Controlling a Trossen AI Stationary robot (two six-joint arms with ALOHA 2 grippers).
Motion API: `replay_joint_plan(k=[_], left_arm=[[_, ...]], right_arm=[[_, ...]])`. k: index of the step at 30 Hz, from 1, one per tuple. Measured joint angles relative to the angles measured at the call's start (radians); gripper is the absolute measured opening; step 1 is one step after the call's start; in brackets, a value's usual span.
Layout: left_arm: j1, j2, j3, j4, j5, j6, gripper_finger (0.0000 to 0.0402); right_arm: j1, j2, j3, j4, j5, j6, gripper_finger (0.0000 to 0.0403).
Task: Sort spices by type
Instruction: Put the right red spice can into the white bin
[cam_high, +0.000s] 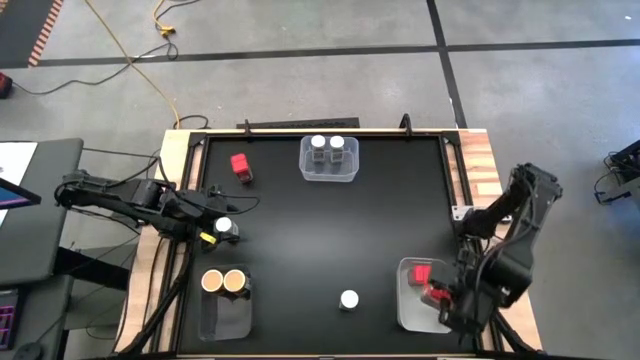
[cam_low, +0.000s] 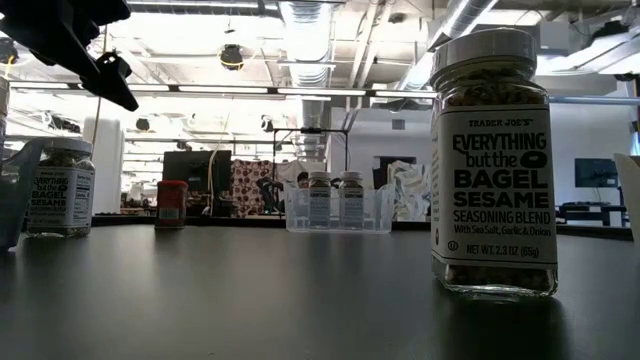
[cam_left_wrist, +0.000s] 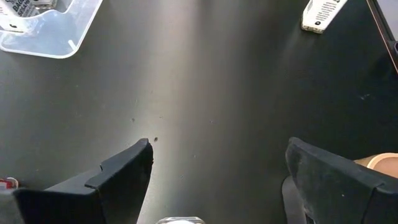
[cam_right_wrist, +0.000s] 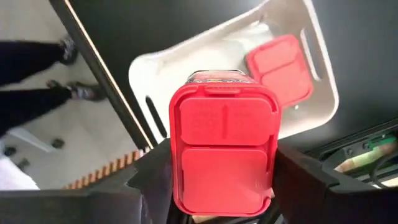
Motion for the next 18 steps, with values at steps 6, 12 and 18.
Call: replay_joint_plan(k=[6,12,18], left_arm=[[0.0,0.0,0.0,0.0,0.0,0.0,0.0353],[0.0,0.0,0.0,0.0,0.0,0.0,0.0353],[0.0,0.0,0.0,0.0,0.0,0.0,0.0353]], right_arm=[[0.046,0.07,0.0,-0.006,0.014,-0.038,0.025],[0.033,0.088,-0.049,0.108,0.055,-0.141,0.025],[0.006,0.067,-0.191,0.247,0.036,-0.211,0.025]])
